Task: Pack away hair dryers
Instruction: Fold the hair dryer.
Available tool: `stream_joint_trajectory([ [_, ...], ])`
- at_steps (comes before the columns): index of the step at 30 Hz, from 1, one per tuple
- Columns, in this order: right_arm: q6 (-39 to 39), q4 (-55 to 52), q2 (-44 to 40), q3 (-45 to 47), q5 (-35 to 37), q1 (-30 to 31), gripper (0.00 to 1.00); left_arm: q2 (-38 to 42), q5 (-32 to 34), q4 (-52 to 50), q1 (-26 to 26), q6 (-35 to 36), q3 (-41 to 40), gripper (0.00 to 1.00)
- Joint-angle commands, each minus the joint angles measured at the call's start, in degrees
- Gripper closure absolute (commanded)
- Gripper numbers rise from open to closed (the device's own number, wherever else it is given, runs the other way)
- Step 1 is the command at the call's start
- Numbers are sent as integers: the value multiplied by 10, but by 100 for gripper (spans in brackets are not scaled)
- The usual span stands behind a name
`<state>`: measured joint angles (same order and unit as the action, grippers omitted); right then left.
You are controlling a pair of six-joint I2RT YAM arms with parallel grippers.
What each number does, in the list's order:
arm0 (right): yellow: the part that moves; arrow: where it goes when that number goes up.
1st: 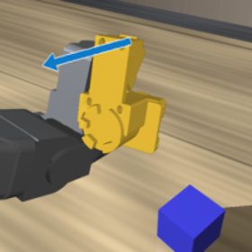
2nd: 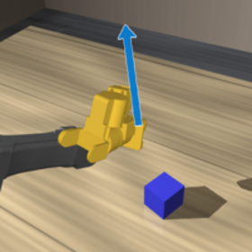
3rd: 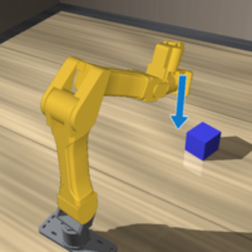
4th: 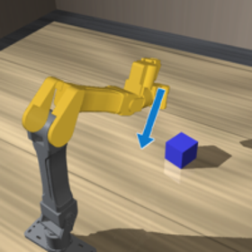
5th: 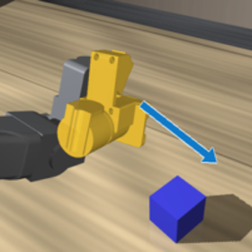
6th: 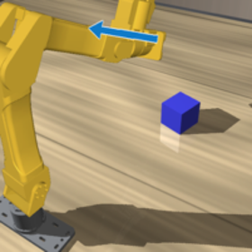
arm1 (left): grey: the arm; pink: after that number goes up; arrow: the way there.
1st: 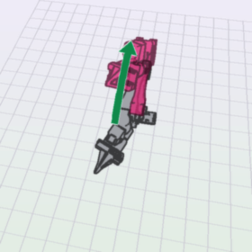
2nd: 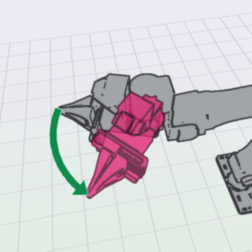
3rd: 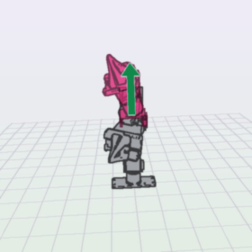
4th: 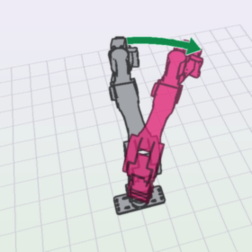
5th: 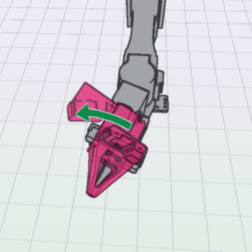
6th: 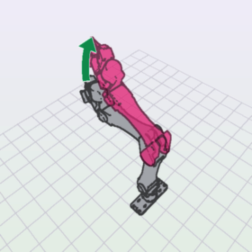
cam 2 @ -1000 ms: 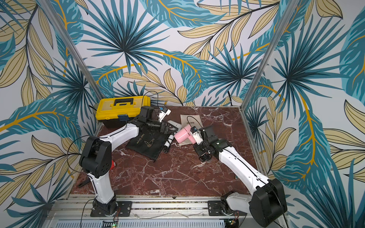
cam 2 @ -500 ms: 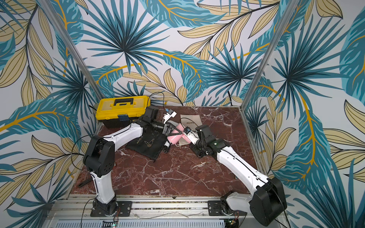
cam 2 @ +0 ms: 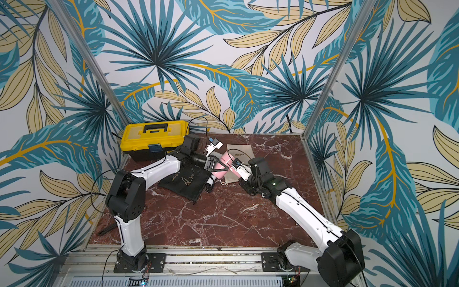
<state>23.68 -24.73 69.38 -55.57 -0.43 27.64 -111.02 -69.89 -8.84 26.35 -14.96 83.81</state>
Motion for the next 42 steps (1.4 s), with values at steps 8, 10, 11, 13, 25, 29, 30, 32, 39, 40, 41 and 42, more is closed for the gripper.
stream_joint_trajectory([
  [8,29,24,10,-4,-7,19,84,-14,-20,0,8,1,40,34],
  [10,26,28,8,-4,-9,19,84,-18,-23,-1,10,-1,47,34],
  [11,24,34,6,-2,-10,20,84,-20,-26,0,13,-1,49,35],
  [13,16,42,6,-5,-11,20,83,-23,-28,-1,18,-2,50,41],
  [25,-171,148,3,-13,-91,21,86,-2,29,-1,54,-16,39,73],
  [29,-217,176,-8,-7,-106,22,83,5,57,8,62,-33,40,77],
  [30,-230,185,-9,-6,-109,22,81,7,62,19,63,-43,38,78],
  [32,-253,197,-7,-7,-120,22,80,11,75,35,63,-60,36,77],
  [39,-280,178,-5,-17,-79,22,81,13,106,36,61,-80,56,77],
  [40,-298,187,-3,-17,-73,22,82,12,117,36,62,-84,59,78],
  [41,-317,196,-1,-16,-70,22,82,12,127,36,64,-87,61,78],
  [42,-341,206,4,-16,-69,22,83,12,138,44,66,-93,60,78],
])
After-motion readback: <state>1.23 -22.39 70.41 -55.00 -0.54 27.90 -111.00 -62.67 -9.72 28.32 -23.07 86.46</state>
